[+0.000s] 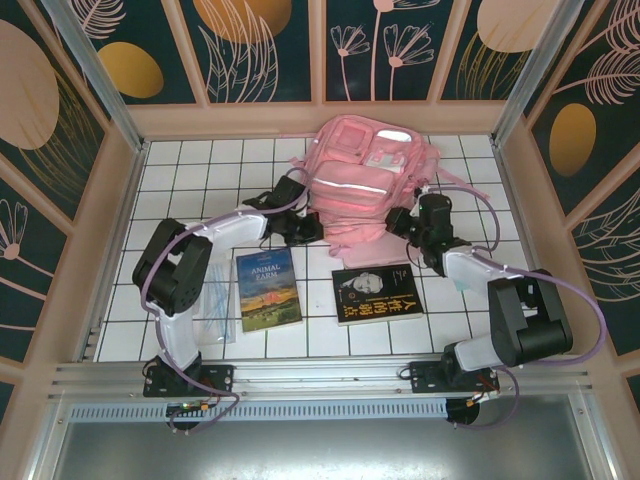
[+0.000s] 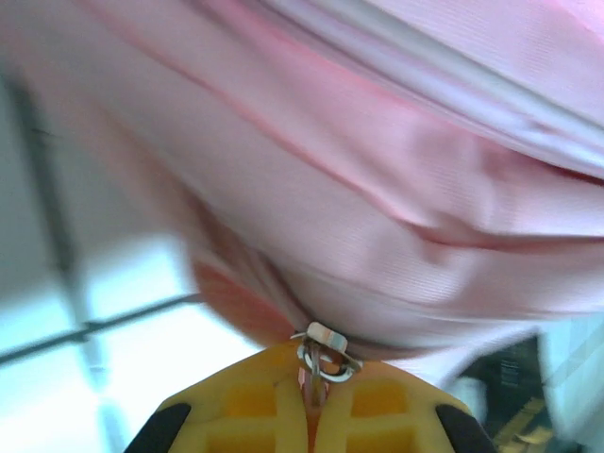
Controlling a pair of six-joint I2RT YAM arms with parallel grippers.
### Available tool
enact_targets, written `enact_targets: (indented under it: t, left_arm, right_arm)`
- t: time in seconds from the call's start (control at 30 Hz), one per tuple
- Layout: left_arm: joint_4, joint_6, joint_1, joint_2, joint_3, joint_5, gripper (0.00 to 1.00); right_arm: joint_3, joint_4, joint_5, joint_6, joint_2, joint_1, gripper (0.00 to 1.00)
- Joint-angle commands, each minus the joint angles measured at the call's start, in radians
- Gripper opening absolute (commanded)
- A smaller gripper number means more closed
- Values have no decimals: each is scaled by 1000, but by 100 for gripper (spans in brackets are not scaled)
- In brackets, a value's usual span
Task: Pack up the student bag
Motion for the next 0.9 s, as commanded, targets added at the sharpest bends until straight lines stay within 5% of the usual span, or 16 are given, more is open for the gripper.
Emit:
enact_targets:
  t: [0.0, 0.17, 0.4, 0.53, 0.67, 0.87]
  left_arm:
    - [-318, 184, 39, 2, 5, -227, 0]
    - [-308, 229, 24, -35, 9, -174, 0]
    - [-257, 208, -157, -118, 60, -95, 0]
    - [-103, 83, -200, -55, 137, 2, 0]
    - [32, 3, -209, 49, 234, 24, 0]
    - [113, -21, -209, 152, 369, -18, 0]
  right_arm:
    - [79, 75, 70, -87, -20, -55, 0]
    - [171, 101, 41, -103, 96, -68, 0]
    - [462, 29, 50, -69, 355, -84, 3]
    - [662, -219, 46, 4, 435, -108, 58]
    - [677, -421, 43, 23, 367, -127, 73]
    - [440, -463, -67, 108, 125, -143, 99]
